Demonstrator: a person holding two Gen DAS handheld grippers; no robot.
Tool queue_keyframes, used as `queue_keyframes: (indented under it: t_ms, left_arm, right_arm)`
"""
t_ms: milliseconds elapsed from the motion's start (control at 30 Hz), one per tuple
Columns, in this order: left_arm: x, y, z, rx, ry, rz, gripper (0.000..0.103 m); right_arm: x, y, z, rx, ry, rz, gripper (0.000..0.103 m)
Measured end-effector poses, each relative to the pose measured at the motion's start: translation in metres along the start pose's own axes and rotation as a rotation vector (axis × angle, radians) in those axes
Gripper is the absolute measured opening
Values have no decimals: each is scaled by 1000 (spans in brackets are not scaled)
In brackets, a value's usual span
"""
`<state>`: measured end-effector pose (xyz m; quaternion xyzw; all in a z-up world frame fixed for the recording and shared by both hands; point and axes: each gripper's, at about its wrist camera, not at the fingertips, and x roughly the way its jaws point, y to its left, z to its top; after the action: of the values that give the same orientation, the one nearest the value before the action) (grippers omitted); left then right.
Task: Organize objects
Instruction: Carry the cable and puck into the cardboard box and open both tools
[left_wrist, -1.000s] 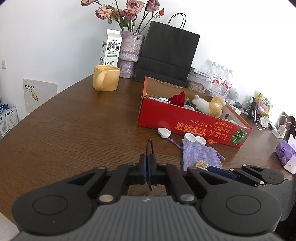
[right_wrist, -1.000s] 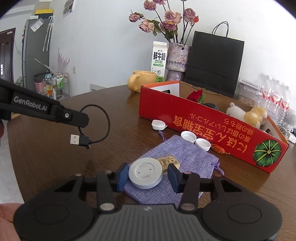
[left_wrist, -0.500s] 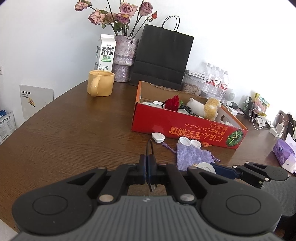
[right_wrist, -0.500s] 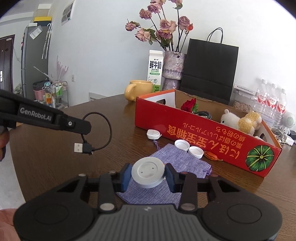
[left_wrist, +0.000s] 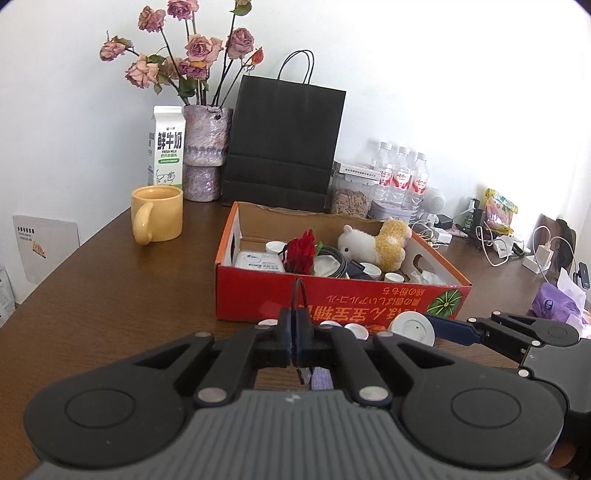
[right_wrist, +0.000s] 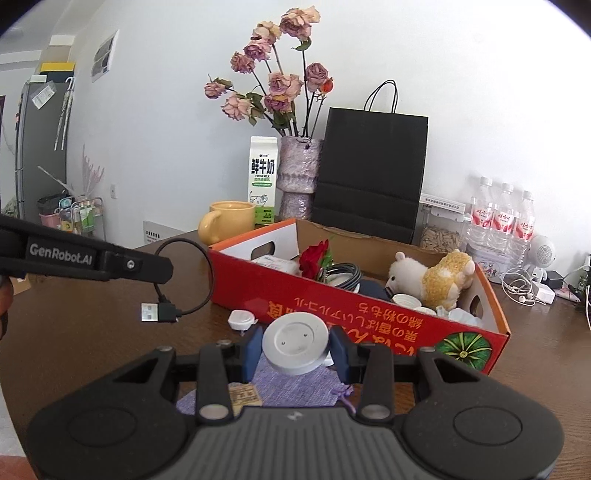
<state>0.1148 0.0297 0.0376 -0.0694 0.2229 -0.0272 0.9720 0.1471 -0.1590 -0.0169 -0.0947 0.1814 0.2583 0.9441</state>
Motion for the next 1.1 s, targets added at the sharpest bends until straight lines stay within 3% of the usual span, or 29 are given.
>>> queue_keyframes:
  t_ms: [567, 1100]
  left_arm:
    - [62, -40, 46, 47, -56, -54, 3]
    - [164, -53, 85, 45, -81, -61, 3]
  right_arm:
    - [38, -56, 40, 33, -79, -90, 38]
    - [127, -112, 54, 150, -74, -127, 38]
